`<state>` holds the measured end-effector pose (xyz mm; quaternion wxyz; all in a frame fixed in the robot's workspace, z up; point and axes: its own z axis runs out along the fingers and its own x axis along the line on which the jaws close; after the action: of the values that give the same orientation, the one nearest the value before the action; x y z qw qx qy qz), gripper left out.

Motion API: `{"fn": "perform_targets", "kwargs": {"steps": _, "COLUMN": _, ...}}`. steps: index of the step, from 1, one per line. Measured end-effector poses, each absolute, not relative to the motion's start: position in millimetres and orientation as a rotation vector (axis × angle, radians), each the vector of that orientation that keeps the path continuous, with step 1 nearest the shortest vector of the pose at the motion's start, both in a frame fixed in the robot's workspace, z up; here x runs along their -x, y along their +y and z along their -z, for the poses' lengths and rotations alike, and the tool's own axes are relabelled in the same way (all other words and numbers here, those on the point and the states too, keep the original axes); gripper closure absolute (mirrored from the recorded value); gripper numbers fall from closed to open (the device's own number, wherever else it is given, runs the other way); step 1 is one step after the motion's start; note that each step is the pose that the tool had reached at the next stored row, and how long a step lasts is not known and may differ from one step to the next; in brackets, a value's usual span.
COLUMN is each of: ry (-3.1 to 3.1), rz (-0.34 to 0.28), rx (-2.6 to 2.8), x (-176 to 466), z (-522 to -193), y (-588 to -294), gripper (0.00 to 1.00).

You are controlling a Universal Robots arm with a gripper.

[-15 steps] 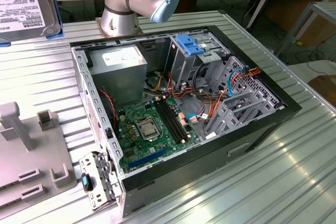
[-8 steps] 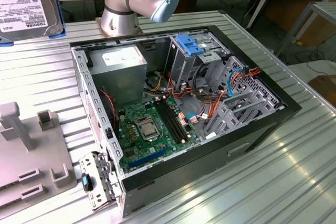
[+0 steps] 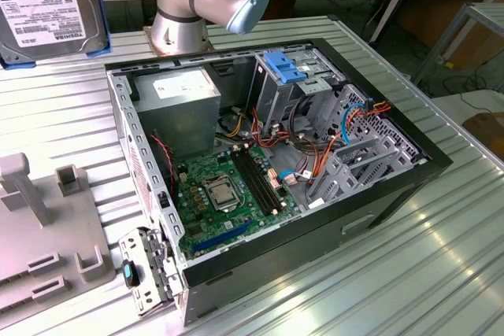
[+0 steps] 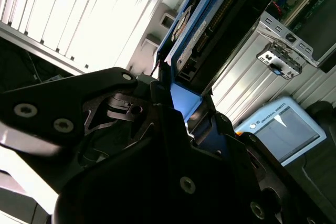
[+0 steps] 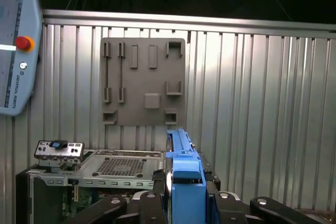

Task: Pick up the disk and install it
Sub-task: 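Pick up the disk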

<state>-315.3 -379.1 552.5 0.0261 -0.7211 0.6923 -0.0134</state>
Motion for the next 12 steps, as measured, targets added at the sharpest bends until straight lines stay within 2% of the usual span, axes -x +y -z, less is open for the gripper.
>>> {"fn": "perform_targets", "kwargs": {"steps": 12, "ry": 2.173, "rz": 0.042, "rx": 2.197, "x": 264, "z": -550, "y": -379, "gripper": 0.63}}
